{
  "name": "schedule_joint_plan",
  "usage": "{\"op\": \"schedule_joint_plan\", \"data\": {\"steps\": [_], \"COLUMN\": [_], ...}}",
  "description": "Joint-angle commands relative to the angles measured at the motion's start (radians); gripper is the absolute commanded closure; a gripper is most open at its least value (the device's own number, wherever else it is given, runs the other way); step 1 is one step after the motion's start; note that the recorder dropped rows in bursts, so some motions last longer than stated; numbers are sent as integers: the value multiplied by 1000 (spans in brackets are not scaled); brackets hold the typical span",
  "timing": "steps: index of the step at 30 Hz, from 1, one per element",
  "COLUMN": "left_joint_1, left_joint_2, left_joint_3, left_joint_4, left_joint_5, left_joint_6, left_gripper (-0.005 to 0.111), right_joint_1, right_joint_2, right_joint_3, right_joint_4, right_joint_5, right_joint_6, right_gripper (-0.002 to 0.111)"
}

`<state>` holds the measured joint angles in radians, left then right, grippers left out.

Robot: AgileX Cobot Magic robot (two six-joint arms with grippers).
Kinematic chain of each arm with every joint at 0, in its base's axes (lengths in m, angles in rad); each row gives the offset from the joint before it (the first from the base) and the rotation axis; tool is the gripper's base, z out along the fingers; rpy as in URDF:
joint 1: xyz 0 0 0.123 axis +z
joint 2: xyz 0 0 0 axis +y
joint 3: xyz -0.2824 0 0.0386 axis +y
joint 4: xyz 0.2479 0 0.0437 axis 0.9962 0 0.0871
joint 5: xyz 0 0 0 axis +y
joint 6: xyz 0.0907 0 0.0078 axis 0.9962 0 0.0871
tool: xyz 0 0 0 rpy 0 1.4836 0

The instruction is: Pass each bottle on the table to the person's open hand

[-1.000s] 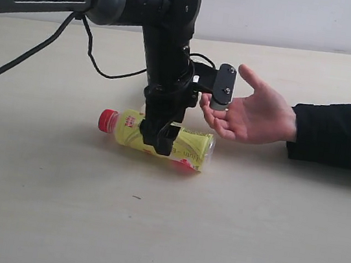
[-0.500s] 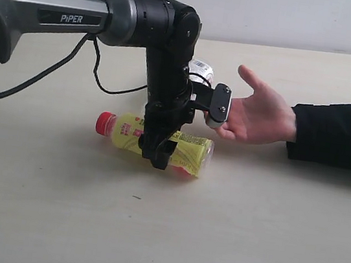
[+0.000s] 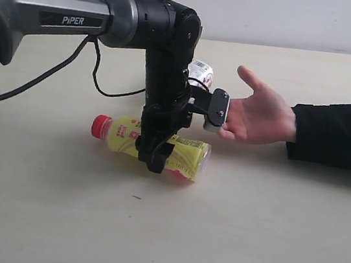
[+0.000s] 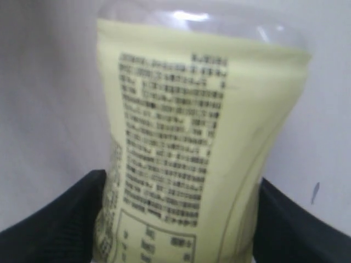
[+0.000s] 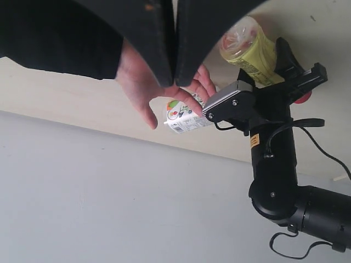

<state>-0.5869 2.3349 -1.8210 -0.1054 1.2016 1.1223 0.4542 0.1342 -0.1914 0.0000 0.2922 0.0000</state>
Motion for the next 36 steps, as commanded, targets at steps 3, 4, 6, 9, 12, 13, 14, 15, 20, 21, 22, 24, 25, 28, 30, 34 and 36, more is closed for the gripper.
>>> {"op": "schedule_joint_plan", "data": {"steps": [3, 4, 6, 9, 12, 13, 14, 15, 20, 21, 22, 24, 25, 28, 30, 34, 36], "left_joint_1": [-42, -50, -63, -78, -92, -99, -102, -107, -134, -138, -144, -155, -160, -171, -171, -171, -171], "left_joint_2": [-22, -28, -47, -77, -110, -121, -134, -149, -226, -241, -256, -281, -294, -332, -364, -413, -429], "left_joint_3": [-5, -5, -5, -5, -5, -5, -5, -5, -5, -5, -5, -5, -5, -5, -5, -5, -10], "left_joint_4": [-10, -10, -3, 1, 7, 7, 7, 5, 7, 7, 7, 9, 9, 3, -31, -128, -170], "left_joint_5": [19, 19, 19, 19, 19, 19, 19, 19, 19, 19, 19, 19, 19, 19, 19, 19, 19], "left_joint_6": [-28, -60, -104, -167, -239, -258, -287, -323, -517, -569, -622, -720, -774, -911, -1013, -1032, -995], "left_gripper": [107, 107, 107, 107, 107, 107, 107, 107, 107, 107, 107, 107, 107, 107, 107, 107, 107], "right_joint_1": [-2, -2, -2, -2, -2, -2, -2, -2, -2, -2, -2, -2, -2, -2, -2, -2, -2], "right_joint_2": [-4, -4, -4, -4, -4, -4, -4, -4, -4, -4, -4, -4, -4, -4, -4, -4, -4], "right_joint_3": [4, 4, 4, 4, 4, 4, 4, 4, 4, 4, 4, 4, 4, 4, 4, 4, 4], "right_joint_4": [0, 0, 0, 0, 0, 0, 0, 0, 0, 0, 0, 0, 0, 0, 0, 0, 0], "right_joint_5": [-7, -5, -5, -3, -3, -3, -3, -3, -3, -3, -3, -3, -3, -3, -3, -3, -3], "right_joint_6": [0, 0, 0, 0, 0, 0, 0, 0, 0, 0, 0, 0, 0, 0, 0, 0, 0], "right_gripper": [108, 108, 108, 108, 108, 108, 108, 108, 108, 108, 108, 108, 108, 108, 108, 108, 108]}}
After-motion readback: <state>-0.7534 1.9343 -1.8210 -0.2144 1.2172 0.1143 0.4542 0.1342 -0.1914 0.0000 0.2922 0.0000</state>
